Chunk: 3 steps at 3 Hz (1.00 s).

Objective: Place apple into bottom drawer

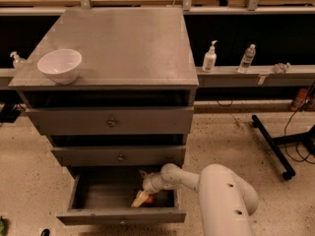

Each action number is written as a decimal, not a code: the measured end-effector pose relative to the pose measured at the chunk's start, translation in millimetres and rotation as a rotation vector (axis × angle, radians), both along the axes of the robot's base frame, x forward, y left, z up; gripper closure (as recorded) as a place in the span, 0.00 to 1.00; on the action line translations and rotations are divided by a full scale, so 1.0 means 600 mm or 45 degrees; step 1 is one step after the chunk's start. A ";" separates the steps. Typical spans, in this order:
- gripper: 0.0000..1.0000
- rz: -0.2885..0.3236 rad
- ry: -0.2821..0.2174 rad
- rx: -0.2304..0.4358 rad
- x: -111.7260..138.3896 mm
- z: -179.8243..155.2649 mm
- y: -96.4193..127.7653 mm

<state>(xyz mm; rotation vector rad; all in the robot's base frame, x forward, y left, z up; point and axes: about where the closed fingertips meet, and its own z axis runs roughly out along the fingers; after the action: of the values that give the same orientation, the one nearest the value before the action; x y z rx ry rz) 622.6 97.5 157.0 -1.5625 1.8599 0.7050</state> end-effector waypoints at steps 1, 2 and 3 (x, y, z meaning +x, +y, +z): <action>0.00 -0.003 0.004 0.032 -0.003 0.001 0.001; 0.00 -0.040 -0.024 0.182 -0.001 0.030 -0.010; 0.02 -0.054 -0.062 0.391 0.002 0.086 -0.015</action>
Offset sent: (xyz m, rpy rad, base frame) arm 0.0041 -0.0131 0.0402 0.2340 -0.0638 -0.0455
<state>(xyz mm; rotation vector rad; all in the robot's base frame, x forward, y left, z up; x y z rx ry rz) 624.1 88.6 208.4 -1.3279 1.6542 0.8786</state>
